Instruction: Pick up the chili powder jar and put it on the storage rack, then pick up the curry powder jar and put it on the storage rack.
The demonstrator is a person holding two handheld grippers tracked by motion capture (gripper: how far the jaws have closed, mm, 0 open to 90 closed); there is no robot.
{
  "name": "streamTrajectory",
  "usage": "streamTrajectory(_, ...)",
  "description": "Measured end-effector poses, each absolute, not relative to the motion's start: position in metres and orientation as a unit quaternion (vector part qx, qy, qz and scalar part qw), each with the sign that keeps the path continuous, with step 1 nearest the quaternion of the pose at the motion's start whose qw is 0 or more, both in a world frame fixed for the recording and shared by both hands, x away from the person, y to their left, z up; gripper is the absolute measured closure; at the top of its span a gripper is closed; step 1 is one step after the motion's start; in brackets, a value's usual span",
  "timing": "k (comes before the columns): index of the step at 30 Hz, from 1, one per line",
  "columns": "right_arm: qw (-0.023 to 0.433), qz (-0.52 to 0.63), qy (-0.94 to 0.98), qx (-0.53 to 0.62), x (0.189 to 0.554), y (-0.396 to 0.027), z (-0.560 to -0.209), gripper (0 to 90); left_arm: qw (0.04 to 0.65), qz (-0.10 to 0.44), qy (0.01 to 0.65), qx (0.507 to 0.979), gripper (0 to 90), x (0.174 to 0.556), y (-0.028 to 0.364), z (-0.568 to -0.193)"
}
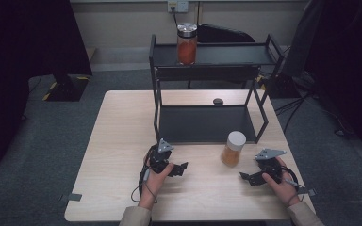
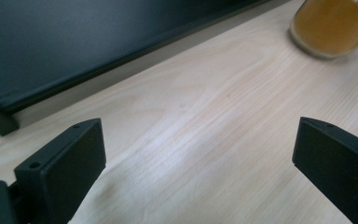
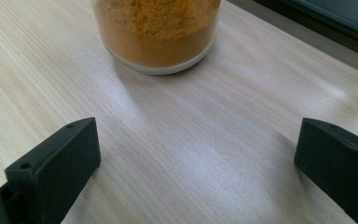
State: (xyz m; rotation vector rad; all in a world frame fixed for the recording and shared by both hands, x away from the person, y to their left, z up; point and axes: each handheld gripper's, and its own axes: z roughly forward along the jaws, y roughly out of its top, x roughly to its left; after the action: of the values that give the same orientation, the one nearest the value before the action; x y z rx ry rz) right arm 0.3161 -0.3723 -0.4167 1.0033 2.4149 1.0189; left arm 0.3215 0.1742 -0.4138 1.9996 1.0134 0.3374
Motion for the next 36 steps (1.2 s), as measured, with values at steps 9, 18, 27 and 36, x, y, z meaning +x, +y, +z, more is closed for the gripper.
streamTrajectory(9,0.167,0.358,0.848,0.353,0.316,-0.372,-0.417,0.0,0.393,0.146,0.395,0.818,1.8,0.31,0.177,-0.417)
streamTrajectory(18,0.167,0.358,0.849,0.352,0.316,-0.372,-0.417,0.0,0.373,0.161,0.382,0.83,0.7,0.301,0.176,-0.424)
streamTrajectory(27,0.167,0.358,0.849,0.352,0.316,-0.372,-0.417,0.0,0.366,0.164,0.367,0.839,0.0,0.299,0.174,-0.423)
streamTrajectory(36,0.166,0.358,0.849,0.353,0.316,-0.372,-0.417,0.0,0.366,0.164,0.367,0.839,0.0,0.299,0.174,-0.423)
